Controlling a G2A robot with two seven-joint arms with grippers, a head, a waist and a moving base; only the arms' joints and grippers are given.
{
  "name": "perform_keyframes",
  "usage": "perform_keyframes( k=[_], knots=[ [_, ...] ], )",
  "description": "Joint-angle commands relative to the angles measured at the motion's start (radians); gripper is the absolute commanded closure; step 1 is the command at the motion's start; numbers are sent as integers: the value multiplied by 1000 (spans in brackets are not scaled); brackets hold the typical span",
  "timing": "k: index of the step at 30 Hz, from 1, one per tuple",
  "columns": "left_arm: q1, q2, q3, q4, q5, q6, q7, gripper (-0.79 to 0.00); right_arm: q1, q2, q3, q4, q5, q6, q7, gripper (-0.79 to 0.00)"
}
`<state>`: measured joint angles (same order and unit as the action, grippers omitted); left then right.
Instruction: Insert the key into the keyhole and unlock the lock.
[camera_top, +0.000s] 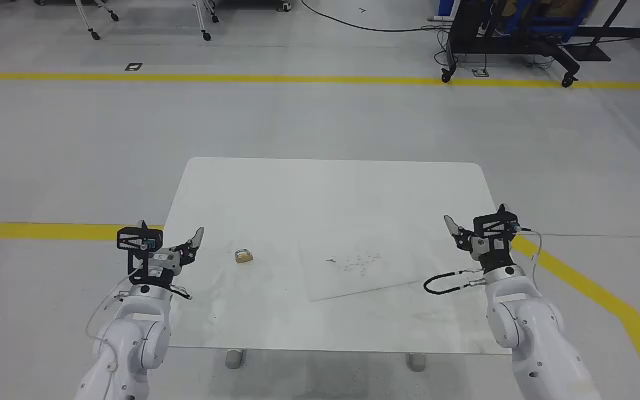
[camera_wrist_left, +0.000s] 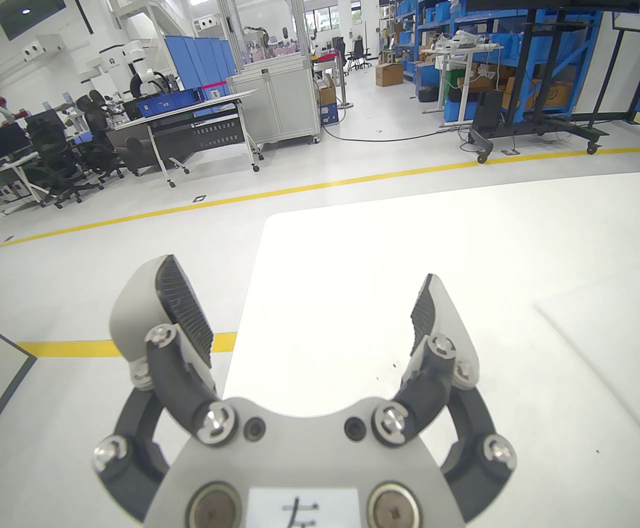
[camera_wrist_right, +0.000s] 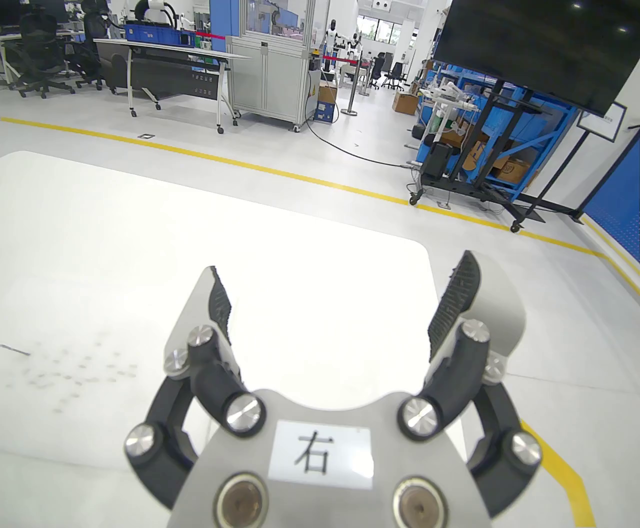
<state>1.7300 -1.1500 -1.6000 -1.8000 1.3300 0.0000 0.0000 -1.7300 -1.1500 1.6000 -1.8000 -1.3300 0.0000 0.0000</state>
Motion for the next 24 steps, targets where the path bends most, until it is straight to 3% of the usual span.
perform_keyframes(
  k=[1,5,10,14,24],
  knots=[
    [0,0,0,0,0,0,0,-784,0,0,0,0,0,0,0,-785],
    [0,0,0,0,0,0,0,-785,19,0,-20,-5,-28,-21,16,-785],
    [0,0,0,0,0,0,0,-785,171,-8,-171,41,-136,-111,154,-785],
    [0,0,0,0,0,0,0,-785,291,-19,-261,119,-129,-179,236,-785],
    [0,0,0,0,0,0,0,-785,300,-20,-266,127,-133,-183,243,-785]
  ],
)
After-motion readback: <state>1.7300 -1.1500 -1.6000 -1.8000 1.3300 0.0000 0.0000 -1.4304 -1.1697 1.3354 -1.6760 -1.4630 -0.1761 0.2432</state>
